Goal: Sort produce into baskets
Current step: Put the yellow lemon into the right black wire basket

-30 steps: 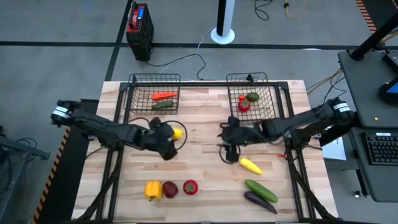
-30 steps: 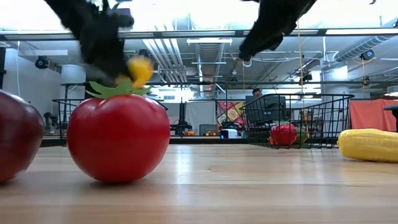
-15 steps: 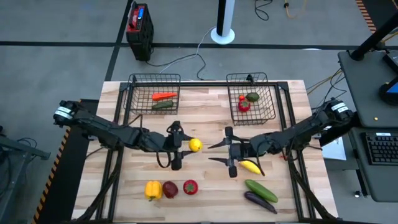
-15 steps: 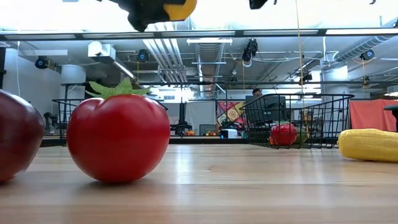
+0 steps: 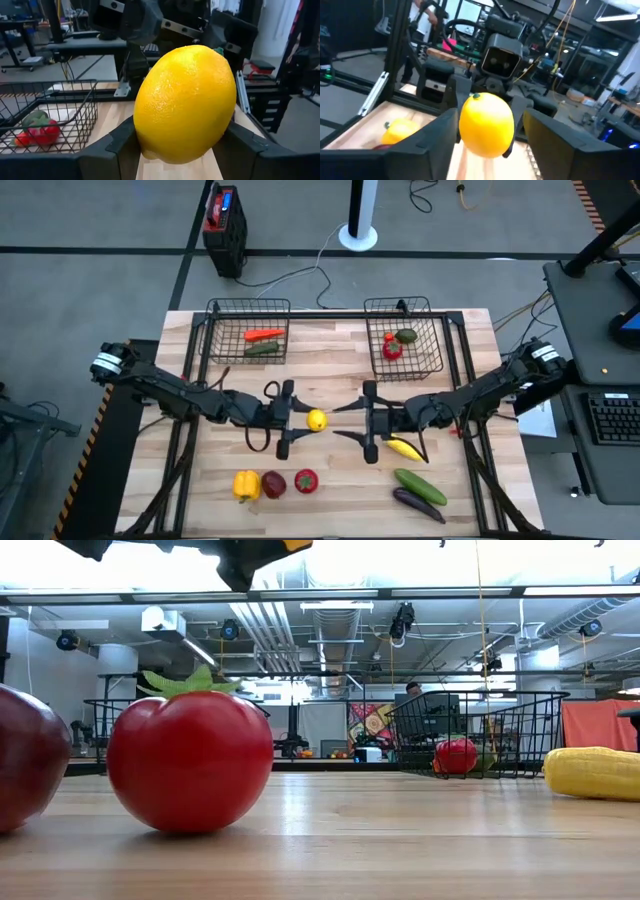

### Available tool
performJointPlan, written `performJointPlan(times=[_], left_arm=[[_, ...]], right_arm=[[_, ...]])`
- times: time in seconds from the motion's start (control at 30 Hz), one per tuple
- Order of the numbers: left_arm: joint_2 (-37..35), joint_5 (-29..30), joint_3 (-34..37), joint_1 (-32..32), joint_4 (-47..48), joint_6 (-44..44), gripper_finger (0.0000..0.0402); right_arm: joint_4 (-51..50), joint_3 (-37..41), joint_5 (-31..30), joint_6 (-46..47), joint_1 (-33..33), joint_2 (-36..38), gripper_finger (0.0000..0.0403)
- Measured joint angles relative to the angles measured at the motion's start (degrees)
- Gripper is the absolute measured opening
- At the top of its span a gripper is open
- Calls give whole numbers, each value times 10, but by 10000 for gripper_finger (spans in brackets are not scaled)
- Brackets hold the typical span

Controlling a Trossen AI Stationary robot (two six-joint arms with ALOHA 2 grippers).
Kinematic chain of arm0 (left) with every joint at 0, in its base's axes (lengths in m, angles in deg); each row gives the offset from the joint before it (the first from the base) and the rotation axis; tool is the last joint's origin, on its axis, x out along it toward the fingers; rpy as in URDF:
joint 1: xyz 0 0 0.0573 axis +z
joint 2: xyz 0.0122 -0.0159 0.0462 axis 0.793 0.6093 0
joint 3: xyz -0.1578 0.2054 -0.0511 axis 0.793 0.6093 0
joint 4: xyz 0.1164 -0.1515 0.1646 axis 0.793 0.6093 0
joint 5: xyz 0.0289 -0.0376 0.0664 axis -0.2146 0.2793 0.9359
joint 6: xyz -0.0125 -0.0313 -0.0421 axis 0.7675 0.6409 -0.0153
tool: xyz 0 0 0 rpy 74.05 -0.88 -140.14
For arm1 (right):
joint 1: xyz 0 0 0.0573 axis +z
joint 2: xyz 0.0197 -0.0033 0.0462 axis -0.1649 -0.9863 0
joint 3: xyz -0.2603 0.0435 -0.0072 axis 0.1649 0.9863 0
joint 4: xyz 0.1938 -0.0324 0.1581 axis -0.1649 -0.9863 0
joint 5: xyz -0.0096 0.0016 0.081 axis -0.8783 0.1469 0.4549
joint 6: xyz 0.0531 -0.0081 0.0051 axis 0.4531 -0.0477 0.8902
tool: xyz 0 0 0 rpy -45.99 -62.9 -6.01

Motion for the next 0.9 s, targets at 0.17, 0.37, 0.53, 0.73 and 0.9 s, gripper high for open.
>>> performJointPlan(times=[0.17,0.37,0.53,0.73,0.9], left_arm=[[0,0,2,1,-5,5,189],[1,3,2,1,-14,14,189],[4,3,2,0,-17,21,189],[4,4,2,-3,-29,22,189],[4,4,2,-3,-33,22,189]], right_arm=[[0,-22,-6,-26,0,-20,282],[-4,-63,-6,-35,-4,-60,323],[-35,-92,-6,-14,-12,-72,327],[-52,-98,-1,-6,-18,-76,309],[-52,-98,0,-1,-19,-76,280]])
